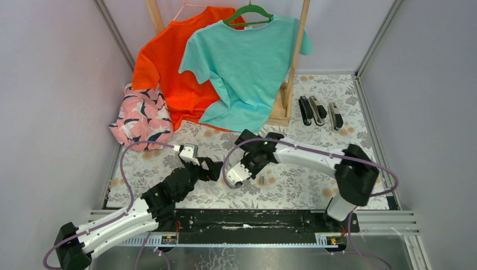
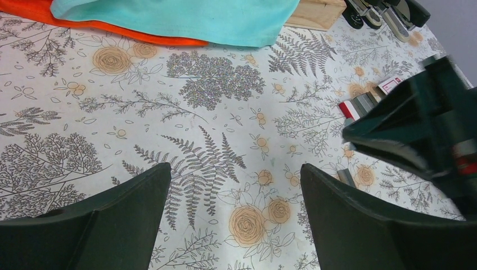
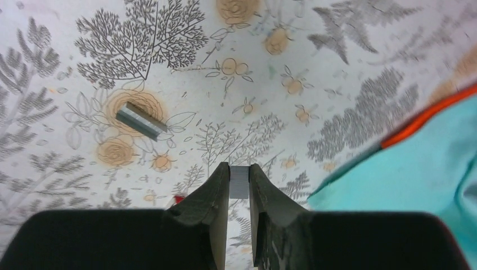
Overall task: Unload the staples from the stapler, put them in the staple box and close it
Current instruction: Pick up the staple at the center of the board, then place the staple in the staple box.
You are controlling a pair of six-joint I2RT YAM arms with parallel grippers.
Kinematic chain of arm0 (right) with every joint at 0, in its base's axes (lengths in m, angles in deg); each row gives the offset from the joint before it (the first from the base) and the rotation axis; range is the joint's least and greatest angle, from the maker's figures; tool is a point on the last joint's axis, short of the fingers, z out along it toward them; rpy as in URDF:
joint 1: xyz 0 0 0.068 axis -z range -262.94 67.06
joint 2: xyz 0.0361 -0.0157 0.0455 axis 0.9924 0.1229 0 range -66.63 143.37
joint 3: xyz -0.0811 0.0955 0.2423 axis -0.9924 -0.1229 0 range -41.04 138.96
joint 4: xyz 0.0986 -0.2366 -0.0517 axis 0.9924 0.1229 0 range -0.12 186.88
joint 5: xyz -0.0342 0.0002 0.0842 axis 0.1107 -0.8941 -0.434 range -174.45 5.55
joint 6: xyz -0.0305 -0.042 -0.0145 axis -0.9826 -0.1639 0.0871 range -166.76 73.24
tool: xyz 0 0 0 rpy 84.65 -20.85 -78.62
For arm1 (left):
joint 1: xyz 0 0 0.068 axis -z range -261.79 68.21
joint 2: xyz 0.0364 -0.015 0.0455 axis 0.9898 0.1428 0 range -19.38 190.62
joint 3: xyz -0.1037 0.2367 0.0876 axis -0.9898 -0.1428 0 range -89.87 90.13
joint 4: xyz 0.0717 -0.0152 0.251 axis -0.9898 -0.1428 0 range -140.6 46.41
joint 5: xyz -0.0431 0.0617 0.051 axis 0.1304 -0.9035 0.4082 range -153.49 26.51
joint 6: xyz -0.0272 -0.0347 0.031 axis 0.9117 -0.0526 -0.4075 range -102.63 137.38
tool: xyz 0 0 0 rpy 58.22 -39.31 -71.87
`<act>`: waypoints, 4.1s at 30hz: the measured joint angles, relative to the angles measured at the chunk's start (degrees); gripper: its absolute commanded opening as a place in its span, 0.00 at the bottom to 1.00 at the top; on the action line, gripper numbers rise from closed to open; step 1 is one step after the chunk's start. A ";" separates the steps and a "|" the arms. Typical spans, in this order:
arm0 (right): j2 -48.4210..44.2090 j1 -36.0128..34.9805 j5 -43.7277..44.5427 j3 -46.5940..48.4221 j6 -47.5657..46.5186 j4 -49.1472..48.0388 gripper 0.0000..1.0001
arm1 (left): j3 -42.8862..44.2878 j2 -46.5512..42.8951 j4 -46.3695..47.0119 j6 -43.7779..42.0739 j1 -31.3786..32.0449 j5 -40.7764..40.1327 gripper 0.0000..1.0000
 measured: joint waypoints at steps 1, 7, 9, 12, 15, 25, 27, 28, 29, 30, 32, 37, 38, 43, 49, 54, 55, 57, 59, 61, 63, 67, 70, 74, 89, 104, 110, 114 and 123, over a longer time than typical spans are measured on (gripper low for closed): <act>-3.02 0.00 -0.55 -1.18 4.17 -0.72 0.11 | 0.00 0.00 0.02 0.00 0.00 0.11 0.92; -11.04 2.01 -3.65 -4.24 24.59 -2.73 0.12 | 0.00 0.70 0.22 0.04 0.00 0.66 0.92; -12.41 4.17 -5.29 -4.68 31.26 -2.86 0.12 | 0.00 1.31 0.39 0.07 0.00 0.92 0.92; -14.34 9.99 -8.11 -5.55 41.24 -3.54 0.13 | 0.00 2.38 0.68 0.11 0.00 1.53 0.92; -16.92 15.82 -9.66 -8.04 50.14 -6.29 0.14 | 0.00 3.58 1.14 0.11 0.00 2.14 0.92; -25.33 25.81 -9.73 -20.72 77.09 -18.71 0.15 | 0.00 5.70 2.32 0.11 0.00 3.41 0.92; -25.33 26.82 -9.09 -22.12 80.72 -20.55 0.15 | 0.00 6.08 2.80 0.13 0.00 3.48 0.92; -25.33 27.17 -8.85 -22.69 82.25 -21.07 0.15 | 0.00 6.23 2.95 0.13 0.00 3.52 0.92; -25.33 27.43 -8.59 -22.99 83.47 -21.35 0.15 | 0.00 6.36 3.10 0.15 0.00 3.54 0.92; -25.27 27.63 -8.20 -23.23 84.70 -21.75 0.15 | 0.00 6.45 3.21 0.15 0.00 3.65 0.92; -25.18 27.85 -7.76 -23.39 86.64 -22.75 0.15 | 0.00 6.47 3.34 0.15 0.00 3.91 0.92; -24.79 28.33 -6.95 -23.87 89.66 -25.27 0.15 | 0.00 6.56 4.04 0.28 0.00 4.50 0.92; -24.55 28.46 -6.58 -24.00 90.12 -25.53 0.15 | 0.00 6.62 4.09 0.28 0.00 4.55 0.92; -23.50 28.76 -4.79 -25.38 91.41 -26.73 0.16 | 0.00 7.21 4.46 0.31 0.00 4.98 0.92; -23.50 28.85 -1.99 -26.64 92.06 -27.34 0.17 | 0.00 7.63 5.11 0.31 0.00 5.22 0.92; -22.95 28.89 1.05 -27.63 93.02 -28.17 0.17 | 0.00 8.22 5.46 0.31 0.00 5.44 0.92; -22.60 28.89 1.25 -27.63 93.24 -28.37 0.17 | 0.00 8.26 5.51 0.31 0.00 5.44 0.92; -21.84 28.89 1.57 -27.63 93.81 -28.59 0.17 | 0.00 8.37 5.70 0.31 0.00 5.46 0.92; -20.92 28.89 1.62 -27.65 94.47 -29.14 0.17 | 0.00 8.46 5.73 0.31 0.00 5.51 0.92; -20.06 28.89 1.66 -27.65 94.97 -29.66 0.17 | 0.00 8.59 5.79 0.31 0.00 5.53 0.92; -19.06 28.89 1.84 -27.65 95.49 -29.97 0.17 | 0.00 8.74 5.86 0.31 0.00 5.55 0.92; -17.79 28.89 2.89 -27.65 96.45 -30.01 0.17 | 0.00 8.90 6.19 0.31 0.00 5.57 0.92; -17.51 28.89 3.32 -27.65 97.13 -30.16 0.18 | 0.00 8.96 6.40 0.31 0.00 5.60 0.92; -16.83 28.92 4.22 -27.65 97.90 -30.29 0.18 | 0.00 9.05 6.51 0.33 0.00 5.60 0.92; -15.63 28.94 5.49 -27.65 98.99 -30.45 0.19 | 0.00 9.05 6.54 0.31 0.00 5.60 0.92; -15.56 28.94 2.45 -27.65 98.92 -31.91 0.18 | 0.00 8.98 6.51 0.31 0.00 5.60 0.92; -15.28 28.94 2.45 -27.65 98.92 -31.91 0.18 | 0.00 8.83 6.51 0.31 0.00 5.60 0.92; -14.86 28.94 2.47 -27.65 98.92 -31.87 0.18 | 0.00 8.72 6.51 0.33 0.00 5.60 0.92; -13.92 28.94 2.45 -27.65 98.95 -31.87 0.20 | 0.00 8.61 6.51 0.31 0.00 5.62 0.92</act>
